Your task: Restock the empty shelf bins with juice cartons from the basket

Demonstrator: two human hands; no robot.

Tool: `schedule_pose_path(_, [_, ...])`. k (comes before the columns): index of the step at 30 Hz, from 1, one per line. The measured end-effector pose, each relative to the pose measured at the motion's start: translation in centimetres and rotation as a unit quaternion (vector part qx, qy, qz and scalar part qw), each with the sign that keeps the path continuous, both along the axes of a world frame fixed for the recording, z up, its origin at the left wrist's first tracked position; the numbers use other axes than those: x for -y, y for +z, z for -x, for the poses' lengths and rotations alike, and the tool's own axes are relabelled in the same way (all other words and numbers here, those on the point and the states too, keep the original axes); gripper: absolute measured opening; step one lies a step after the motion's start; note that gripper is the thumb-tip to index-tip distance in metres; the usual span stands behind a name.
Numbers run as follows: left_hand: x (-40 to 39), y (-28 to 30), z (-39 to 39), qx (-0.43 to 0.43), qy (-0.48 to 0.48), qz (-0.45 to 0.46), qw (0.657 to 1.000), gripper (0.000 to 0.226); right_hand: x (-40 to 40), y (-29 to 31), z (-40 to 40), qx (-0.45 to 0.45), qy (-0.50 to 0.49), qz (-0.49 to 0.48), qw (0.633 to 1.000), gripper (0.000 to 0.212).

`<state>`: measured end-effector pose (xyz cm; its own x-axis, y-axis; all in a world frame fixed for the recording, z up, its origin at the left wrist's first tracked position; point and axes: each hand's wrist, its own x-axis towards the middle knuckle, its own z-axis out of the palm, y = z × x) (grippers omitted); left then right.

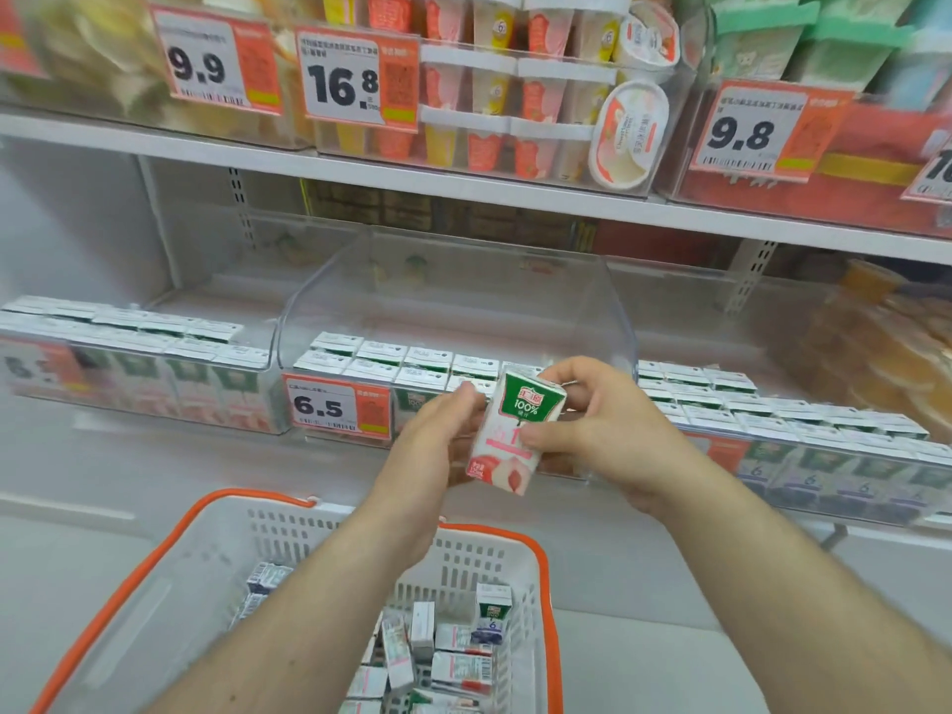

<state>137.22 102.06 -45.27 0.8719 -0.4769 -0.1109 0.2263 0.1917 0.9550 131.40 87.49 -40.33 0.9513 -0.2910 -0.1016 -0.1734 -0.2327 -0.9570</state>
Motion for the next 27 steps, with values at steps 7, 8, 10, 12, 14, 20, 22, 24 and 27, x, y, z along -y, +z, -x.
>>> schedule_pose_path(7, [-3.9, -0.5, -1.5, 0.066, 0.01, -0.016, 0.998, 0.036, -2.6, -0.1, -2.2, 0.042, -0.004, -0.003, 0.999, 0.019])
schedule_pose_path(8, [-4.7, -0.3, -1.9, 0.069, 0.009, -0.016, 0.997, 0.035, -3.2, 0.0, -2.6, 0.055, -0.007, 0.032, 0.998, 0.019])
schedule_pose_path(10, [-6.5, 0.2, -2.5, 0.084, -0.005, -0.021, 0.996, 0.036, -4.8, 0.4, -3.3, 0.077, 0.0, 0.048, 0.996, 0.021])
schedule_pose_path(12, [-8.3, 0.6, -3.3, 0.108, -0.021, -0.034, 0.993, 0.037, -6.9, 0.8, -4.0, 0.076, 0.024, 0.034, 0.996, 0.026])
schedule_pose_path(14, [-10.2, 0.9, -4.0, 0.127, -0.03, -0.05, 0.99, 0.037, -9.1, 1.0, -4.8, 0.066, 0.026, 0.068, 0.995, 0.04])
schedule_pose_path(20, [-15.3, 2.7, -6.2, 0.145, -0.004, -0.068, 0.987, 0.038, -15.5, 2.5, -7.6, 0.07, -0.003, 0.216, 0.974, 0.026])
schedule_pose_path(22, [-16.8, 3.6, -7.4, 0.105, 0.062, -0.04, 0.992, 0.026, -17.3, 4.7, -8.6, 0.096, -0.007, 0.283, 0.954, 0.018])
schedule_pose_path(24, [-17.9, 4.0, -9.0, 0.002, 0.165, -0.002, 0.986, 0.01, -19.1, 7.0, -10.2, 0.114, 0.0, 0.323, 0.94, 0.017])
schedule_pose_path(27, [-19.4, 2.7, -10.9, -0.162, 0.222, 0.046, 0.961, 0.013, -21.8, 8.8, -14.1, 0.111, 0.02, 0.39, 0.914, 0.021])
